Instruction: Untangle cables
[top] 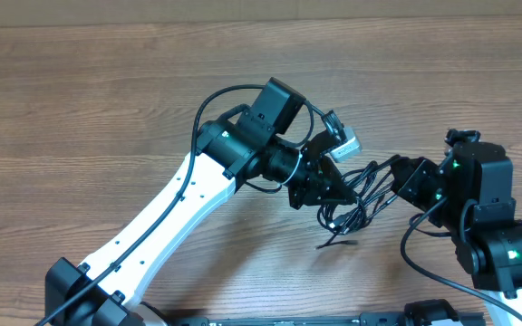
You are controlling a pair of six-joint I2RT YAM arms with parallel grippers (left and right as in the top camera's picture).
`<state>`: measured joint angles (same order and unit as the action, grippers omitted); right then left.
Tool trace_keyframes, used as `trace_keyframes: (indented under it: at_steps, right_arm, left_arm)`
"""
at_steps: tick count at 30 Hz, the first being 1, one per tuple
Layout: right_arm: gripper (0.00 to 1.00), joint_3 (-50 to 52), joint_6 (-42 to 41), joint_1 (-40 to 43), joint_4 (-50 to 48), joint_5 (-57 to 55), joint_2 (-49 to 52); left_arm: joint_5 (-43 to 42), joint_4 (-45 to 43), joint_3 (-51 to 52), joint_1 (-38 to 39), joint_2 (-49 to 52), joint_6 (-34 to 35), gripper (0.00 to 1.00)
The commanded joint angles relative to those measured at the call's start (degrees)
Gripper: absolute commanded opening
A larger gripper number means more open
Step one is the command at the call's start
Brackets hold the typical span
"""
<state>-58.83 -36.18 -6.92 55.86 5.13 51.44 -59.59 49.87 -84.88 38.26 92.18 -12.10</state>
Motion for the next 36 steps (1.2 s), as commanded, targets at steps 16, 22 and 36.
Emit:
trace_keyframes:
  at_steps: [16,22,36]
  right_arm:
    - [0.82,-0.4,9.7,4.4,0.8,-15.5,2.3]
    - [0.83,-0.4,11.0,4.4,3.0,-14.6,2.3]
    - [0.96,-0.4,10.7,4.4,4.8,-18.2,2.3]
  left_arm:
    - [-14.0,-0.9,-0.4,-1.9,-3.5,-1.2,0.04]
    - [-18.7,-1.9,-0.4,-5.5,-3.5,0.7,0.04]
    - [-29.4,-4.2,-0.4,-15.1,-3.5,0.3,0.04]
